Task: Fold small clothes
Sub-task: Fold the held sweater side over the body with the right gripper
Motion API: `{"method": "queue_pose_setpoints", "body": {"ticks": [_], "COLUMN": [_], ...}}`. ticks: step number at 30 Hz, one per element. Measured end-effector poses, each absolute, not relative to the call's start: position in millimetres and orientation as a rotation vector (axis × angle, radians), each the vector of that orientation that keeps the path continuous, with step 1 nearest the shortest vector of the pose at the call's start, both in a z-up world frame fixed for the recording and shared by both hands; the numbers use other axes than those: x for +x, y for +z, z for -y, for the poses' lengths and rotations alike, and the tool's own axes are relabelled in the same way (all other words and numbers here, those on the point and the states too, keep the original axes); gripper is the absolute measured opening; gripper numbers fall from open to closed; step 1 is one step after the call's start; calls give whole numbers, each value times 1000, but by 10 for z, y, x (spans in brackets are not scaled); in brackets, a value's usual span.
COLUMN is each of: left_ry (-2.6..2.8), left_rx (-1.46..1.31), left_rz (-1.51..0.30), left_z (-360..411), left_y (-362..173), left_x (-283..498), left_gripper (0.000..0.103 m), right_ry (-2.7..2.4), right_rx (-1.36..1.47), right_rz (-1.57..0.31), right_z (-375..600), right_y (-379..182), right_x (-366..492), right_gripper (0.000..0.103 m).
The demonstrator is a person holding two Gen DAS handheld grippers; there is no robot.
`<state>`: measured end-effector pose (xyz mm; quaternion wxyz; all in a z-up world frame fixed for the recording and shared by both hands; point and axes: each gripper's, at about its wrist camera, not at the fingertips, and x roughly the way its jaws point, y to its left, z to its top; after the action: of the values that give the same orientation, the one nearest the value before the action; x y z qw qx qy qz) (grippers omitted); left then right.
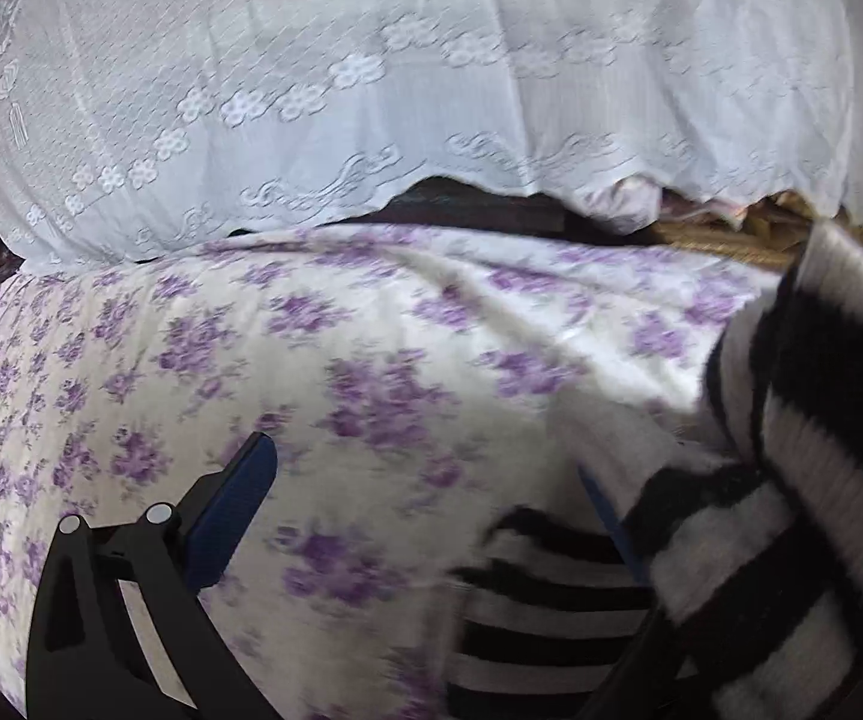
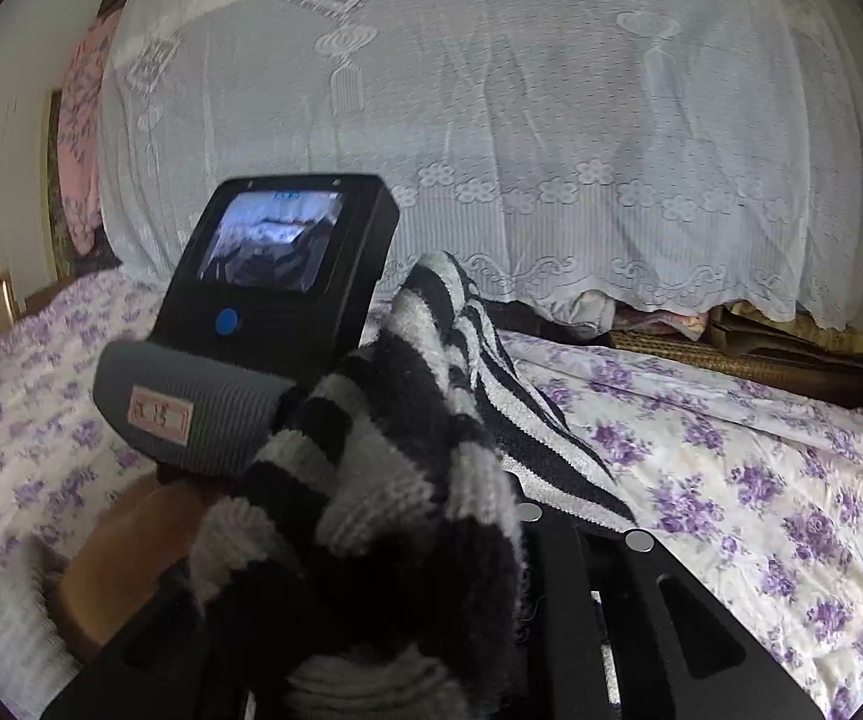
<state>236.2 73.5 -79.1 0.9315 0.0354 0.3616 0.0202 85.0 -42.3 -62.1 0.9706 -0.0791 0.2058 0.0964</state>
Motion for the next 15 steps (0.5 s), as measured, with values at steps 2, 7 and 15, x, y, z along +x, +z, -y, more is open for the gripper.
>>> {"method": "queue_pose_setpoints", "body": {"ticks": [2,7,15], "left_ry": [76,141,262], "left_rx": [112,167,25], "left_rz": [-775,-875,-921], "left_z": [-847,-1021,-1525], "left_y": [-927,-1275,-1307], "left_x": [2444,2605,2655], "left_gripper": [98,98,98], "right_ry": [192,186,218], "right_rx": [-190,-249,-360], "right_rz": [-436,-506,-618], "right_z": [284,6,-260], "right_y": [-759,-1110,-1435], "right_x": [903,1017,1109], "right_gripper": [20,23,49]}}
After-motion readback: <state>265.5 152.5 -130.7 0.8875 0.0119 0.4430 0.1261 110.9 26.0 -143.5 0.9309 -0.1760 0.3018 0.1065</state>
